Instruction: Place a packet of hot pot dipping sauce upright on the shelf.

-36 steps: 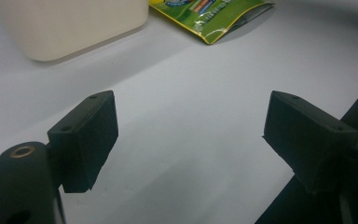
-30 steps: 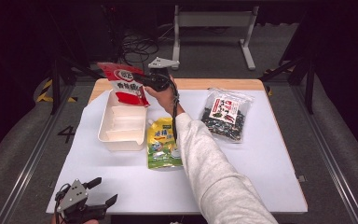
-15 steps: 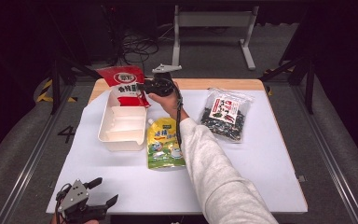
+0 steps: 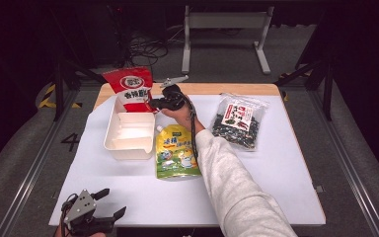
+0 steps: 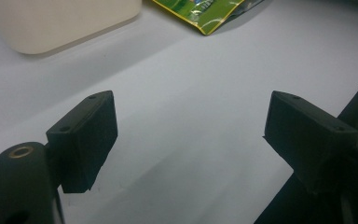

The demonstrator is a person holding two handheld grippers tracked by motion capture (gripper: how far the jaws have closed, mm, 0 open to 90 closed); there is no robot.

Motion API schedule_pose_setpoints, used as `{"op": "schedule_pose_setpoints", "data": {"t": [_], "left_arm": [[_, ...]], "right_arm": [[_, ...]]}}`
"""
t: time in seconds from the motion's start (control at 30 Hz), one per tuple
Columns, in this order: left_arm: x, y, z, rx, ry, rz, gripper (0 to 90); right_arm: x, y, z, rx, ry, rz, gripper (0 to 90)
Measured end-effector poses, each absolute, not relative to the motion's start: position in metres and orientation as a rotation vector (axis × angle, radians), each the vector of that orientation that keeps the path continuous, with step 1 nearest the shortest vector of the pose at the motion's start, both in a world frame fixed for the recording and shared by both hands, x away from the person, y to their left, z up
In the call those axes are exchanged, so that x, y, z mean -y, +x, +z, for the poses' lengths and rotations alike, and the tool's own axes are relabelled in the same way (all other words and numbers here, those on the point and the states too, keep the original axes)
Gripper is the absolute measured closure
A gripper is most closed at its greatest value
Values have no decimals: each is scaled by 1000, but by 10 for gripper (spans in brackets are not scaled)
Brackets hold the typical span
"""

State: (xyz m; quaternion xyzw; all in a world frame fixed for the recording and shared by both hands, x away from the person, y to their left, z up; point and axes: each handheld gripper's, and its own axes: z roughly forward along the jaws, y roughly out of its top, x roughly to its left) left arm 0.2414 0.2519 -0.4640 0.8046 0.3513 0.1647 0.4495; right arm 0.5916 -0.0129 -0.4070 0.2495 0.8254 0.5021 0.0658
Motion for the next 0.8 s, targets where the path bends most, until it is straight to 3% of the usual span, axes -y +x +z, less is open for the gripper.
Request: {"op": "schedule_pose_setpoints", "data": {"t": [0.27, 0.4, 0.8], "left_arm": [[-251, 242, -464, -861, 1992, 401, 178], [-252, 242, -464, -860, 1990, 402, 178], [-243, 243, -462, -828, 2014, 407, 181]], "right_arm": [[-3, 589, -420, -2551, 744, 1315, 878], [6, 590, -418, -2498, 824, 1434, 884], [19, 557, -397, -2456, 697, 1350, 792]]}}
